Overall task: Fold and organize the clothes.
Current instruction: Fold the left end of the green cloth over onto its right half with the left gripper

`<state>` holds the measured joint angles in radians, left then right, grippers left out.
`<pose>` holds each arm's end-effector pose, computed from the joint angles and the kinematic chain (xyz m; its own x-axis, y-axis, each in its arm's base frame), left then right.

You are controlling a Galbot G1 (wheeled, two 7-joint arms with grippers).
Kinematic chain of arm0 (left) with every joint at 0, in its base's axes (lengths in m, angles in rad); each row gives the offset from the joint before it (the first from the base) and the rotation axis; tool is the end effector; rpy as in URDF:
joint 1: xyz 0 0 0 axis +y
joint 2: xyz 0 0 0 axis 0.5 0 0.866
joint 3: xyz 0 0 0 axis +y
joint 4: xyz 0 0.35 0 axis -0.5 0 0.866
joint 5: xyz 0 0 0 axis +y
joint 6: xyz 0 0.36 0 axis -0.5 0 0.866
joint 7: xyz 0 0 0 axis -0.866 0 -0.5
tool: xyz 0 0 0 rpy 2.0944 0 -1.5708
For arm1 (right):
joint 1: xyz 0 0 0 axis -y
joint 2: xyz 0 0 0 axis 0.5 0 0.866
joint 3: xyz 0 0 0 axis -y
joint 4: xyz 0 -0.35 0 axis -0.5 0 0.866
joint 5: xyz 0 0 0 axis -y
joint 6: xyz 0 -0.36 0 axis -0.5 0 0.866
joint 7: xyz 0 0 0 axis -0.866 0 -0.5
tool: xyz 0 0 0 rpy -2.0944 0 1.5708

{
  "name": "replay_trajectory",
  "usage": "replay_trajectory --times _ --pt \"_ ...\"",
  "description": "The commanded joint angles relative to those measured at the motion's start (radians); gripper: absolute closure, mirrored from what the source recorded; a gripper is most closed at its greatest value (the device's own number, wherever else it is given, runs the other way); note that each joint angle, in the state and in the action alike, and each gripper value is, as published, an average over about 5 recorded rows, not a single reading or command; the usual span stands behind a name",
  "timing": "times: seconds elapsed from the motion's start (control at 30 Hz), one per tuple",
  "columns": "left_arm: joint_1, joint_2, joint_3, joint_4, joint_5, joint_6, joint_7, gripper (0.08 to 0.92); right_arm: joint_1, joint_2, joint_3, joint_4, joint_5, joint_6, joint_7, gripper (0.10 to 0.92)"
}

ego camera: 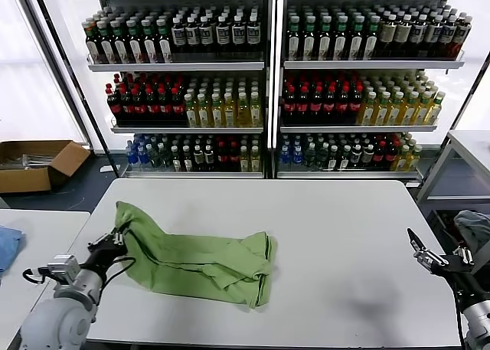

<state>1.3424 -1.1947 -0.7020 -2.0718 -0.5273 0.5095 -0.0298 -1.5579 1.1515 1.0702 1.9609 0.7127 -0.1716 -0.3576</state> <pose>0.2554 0.1172 -0.2283 -0.9605 0.0534 0.2732 0.0283 0.9950 -0.0953 0.1874 -0.2448 -0.2474 -0.9956 -0.0859 0.0361 -0.0801 0.9870 0.1395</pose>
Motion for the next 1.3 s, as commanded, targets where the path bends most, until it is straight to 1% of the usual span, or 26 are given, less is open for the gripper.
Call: replay_trajectory --times 0.03,0.23,0.43,0.67,0.93,1.03,1.17,1.3 --pt "-0.009 -0.112 0.187 -0.104 -0.051 0.032 -0.073 0.892 -0.006 0.001 0.004 0.006 -0.001 0.001 0.000 0.203" --pt "-0.001 -0.162 0.272 -0.097 -0.051 0.024 -0.097 0.892 -0.008 0.005 -0.001 0.008 -0.002 0.001 0.000 0.203" --pt "-0.004 -0.241 0.365 -0.058 -0.046 0.015 -0.117 0.892 -0.013 0.001 -0.002 0.011 -0.004 -0.002 0.001 0.203" --pt "0.010 -0.330 0.456 -0.005 0.022 0.002 -0.136 0.892 -0.019 -0.002 -0.001 0.015 -0.005 -0.005 -0.001 0.203" --pt "0.039 -0.387 0.549 0.052 0.114 -0.002 -0.142 0.892 -0.019 0.003 -0.009 0.017 -0.008 -0.007 -0.002 0.203" --pt "0.029 -0.410 0.560 0.074 0.123 -0.001 -0.170 0.881 -0.023 0.003 -0.007 0.016 -0.006 -0.006 -0.007 0.203" --pt "0.008 -0.432 0.563 0.076 0.101 -0.016 -0.216 0.797 -0.025 0.002 -0.007 0.017 -0.005 -0.005 -0.010 0.203" --pt "0.017 -0.434 0.582 0.016 0.063 -0.011 -0.239 0.676 -0.021 0.006 -0.010 0.023 -0.005 -0.006 -0.010 0.203"
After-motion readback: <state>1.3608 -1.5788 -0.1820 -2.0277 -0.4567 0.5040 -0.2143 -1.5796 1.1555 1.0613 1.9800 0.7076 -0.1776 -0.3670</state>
